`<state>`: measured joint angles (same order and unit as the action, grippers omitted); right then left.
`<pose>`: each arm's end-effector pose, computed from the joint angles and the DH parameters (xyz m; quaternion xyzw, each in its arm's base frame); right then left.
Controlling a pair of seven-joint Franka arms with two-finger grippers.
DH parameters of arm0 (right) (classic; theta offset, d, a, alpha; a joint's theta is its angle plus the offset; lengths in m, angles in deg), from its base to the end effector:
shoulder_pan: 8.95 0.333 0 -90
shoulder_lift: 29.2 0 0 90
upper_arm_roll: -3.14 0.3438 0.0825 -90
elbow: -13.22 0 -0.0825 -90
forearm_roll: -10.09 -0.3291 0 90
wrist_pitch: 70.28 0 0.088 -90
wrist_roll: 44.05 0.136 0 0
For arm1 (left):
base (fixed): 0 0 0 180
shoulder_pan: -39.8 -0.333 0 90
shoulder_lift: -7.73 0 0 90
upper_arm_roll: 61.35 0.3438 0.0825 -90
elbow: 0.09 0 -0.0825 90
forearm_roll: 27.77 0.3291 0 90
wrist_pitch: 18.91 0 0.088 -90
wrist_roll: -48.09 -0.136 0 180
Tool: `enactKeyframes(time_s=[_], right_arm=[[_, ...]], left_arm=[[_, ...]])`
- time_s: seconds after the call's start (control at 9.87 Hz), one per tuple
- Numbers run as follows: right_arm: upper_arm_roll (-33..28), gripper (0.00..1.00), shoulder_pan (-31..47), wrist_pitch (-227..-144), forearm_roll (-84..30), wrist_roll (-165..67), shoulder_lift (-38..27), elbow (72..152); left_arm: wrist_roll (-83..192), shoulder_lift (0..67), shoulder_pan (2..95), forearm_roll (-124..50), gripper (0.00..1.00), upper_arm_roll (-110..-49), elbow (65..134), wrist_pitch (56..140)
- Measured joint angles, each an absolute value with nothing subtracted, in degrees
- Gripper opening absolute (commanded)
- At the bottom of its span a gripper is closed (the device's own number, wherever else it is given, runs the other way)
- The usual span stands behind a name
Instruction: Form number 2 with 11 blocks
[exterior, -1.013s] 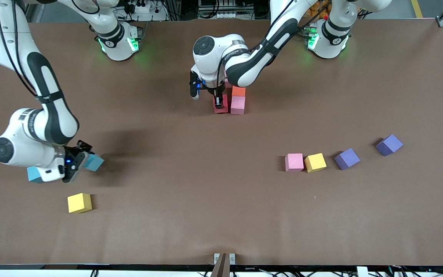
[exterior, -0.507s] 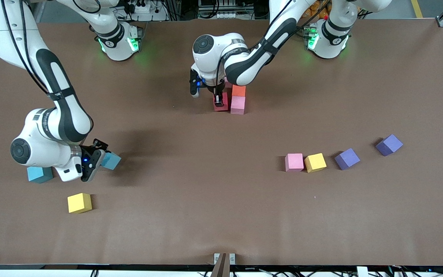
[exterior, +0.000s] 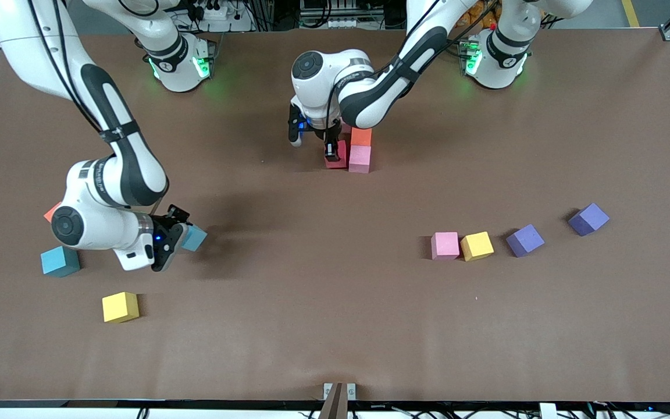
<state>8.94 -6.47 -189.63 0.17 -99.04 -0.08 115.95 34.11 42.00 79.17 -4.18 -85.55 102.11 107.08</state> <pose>0.5897 0.0936 0.2861 -0.8695 -0.4724 0.0613 0.1304 0.3175 -0.5289 0.2647 -0.7074 0.7036 0.0326 0.0594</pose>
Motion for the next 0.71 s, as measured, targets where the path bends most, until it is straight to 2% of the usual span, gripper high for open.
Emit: enactKeyframes(time_s=[0.71], right_arm=[[9.13, 0.29, 0.12, -189.72, 0.14, -93.46, -1.33, 115.84]], left_arm=[[34.1, 42.12, 79.16, -2.64, 0.27, -85.54, 102.61, 107.27]])
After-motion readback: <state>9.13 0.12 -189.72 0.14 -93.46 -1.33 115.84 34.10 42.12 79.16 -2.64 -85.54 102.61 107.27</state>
